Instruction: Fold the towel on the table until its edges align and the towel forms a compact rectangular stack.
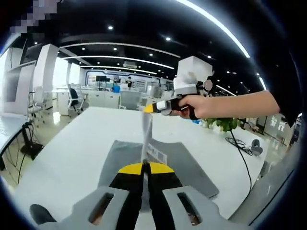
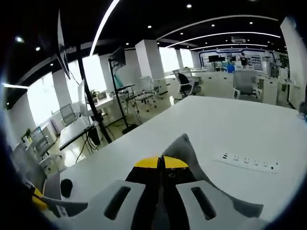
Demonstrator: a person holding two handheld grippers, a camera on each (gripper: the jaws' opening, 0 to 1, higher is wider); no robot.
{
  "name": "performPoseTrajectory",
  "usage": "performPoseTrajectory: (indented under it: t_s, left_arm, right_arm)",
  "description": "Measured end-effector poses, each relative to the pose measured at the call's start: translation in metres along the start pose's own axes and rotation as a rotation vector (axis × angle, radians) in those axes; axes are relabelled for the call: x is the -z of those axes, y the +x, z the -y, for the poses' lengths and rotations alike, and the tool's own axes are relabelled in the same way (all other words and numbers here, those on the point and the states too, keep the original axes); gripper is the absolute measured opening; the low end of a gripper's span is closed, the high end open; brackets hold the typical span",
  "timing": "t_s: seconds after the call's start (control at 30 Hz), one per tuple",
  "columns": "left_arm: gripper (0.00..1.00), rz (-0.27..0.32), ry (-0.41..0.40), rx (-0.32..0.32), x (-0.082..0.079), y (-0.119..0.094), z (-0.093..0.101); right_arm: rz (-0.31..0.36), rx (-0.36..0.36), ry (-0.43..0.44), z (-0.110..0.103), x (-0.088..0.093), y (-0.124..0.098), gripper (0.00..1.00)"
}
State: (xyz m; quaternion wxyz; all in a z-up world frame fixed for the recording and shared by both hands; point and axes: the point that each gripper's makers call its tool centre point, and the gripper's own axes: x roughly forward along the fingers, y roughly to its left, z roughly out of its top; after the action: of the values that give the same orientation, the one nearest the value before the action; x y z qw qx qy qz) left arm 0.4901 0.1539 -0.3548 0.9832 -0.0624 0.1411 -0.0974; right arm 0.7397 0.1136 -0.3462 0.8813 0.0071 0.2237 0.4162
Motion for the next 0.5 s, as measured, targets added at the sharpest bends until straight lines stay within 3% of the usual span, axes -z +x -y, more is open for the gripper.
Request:
performPoseTrajectory:
  t_s: [0.13,0.5]
  left_arm:
    - [0.03,-0.015,-0.033,-0.039,0.012,0.002,-0.014]
    - [0.03,-0.057,-0.09,-0.118,0.046,0.009,-0.045]
  right_arm:
    - [-0.02,0.028,-0.058,0.002,0.009,0.022,0.0]
    - [-0.08,0.013,-0.08,-0.01,0.035,0.06,0.0]
